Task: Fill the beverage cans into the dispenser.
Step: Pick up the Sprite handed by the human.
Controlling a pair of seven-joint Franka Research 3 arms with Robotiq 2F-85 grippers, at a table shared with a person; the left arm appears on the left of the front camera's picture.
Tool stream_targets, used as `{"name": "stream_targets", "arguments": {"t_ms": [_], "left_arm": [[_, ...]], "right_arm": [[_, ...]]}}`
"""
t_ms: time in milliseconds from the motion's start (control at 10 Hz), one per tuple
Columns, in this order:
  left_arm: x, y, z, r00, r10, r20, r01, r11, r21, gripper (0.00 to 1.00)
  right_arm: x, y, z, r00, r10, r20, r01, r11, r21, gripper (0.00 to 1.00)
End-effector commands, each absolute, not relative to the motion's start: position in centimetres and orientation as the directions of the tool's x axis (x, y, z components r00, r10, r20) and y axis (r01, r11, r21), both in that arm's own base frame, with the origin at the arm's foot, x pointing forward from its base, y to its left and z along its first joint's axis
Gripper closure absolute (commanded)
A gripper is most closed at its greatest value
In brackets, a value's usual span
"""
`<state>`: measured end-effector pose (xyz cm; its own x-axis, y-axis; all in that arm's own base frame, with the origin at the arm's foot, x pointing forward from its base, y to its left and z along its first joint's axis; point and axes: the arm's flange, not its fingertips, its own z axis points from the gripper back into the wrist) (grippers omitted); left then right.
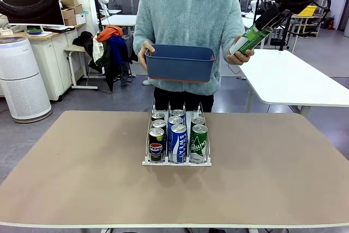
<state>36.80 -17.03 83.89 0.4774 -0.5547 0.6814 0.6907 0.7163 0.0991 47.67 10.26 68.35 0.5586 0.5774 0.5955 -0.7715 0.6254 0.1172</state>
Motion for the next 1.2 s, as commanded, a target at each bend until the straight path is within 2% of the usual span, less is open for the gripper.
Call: {"name": "stream_targets", "arguments": {"t_ms": [0,100,200,300,500,600,700,800,1100], "left_arm": [[36.8,-16.84,83.9,0.479,-0.553,0.682,0.688,0.719,0.099,0.03],[36.8,-16.84,83.9,0.479,-0.553,0.682,0.688,0.719,0.099,0.03],[36.8,-16.84,83.9,0.479,-0.553,0.682,0.688,0.719,0.099,0.03],[36.8,-16.84,83.9,0.479,-0.553,0.682,0.688,0.719,0.099,0.03],[36.8,-16.84,83.9,0.479,-0.553,0.682,0.688,0.719,0.099,0.03],[36.8,-16.84,83.9,0.479,-0.553,0.682,0.688,0.719,0.099,0.03],[36.8,-16.84,83.9,0.479,-0.553,0.682,0.688,0.719,0.099,0.03],[36.8,-16.84,83.9,0.479,-0.553,0.682,0.688,0.719,0.099,0.03],[36.8,-16.84,83.9,0.479,-0.553,0.682,0.688,0.719,0.099,0.03]], "right_arm": [[47.64,9.99,68.45,0.56,0.574,0.598,-0.769,0.628,0.117,0.0],[47.67,10.26,68.35,0.559,0.577,0.595,-0.771,0.625,0.117,0.55],[47.43,10.32,68.6,0.546,0.579,0.606,-0.772,0.628,0.096,0.6],[47.41,10.36,68.76,0.549,0.581,0.601,-0.773,0.626,0.102,1.0],[47.18,10.52,68.8,0.554,0.574,0.603,-0.77,0.629,0.108,1.0],[47.27,10.5,68.87,0.552,0.575,0.603,-0.772,0.625,0.111,0.86],[47.22,10.59,68.84,0.552,0.575,0.603,-0.774,0.623,0.114,0.96],[47.09,10.63,68.82,0.554,0.574,0.603,-0.774,0.622,0.12,1.0],[46.96,10.54,68.93,0.543,0.578,0.609,-0.782,0.613,0.114,1.0]]}}
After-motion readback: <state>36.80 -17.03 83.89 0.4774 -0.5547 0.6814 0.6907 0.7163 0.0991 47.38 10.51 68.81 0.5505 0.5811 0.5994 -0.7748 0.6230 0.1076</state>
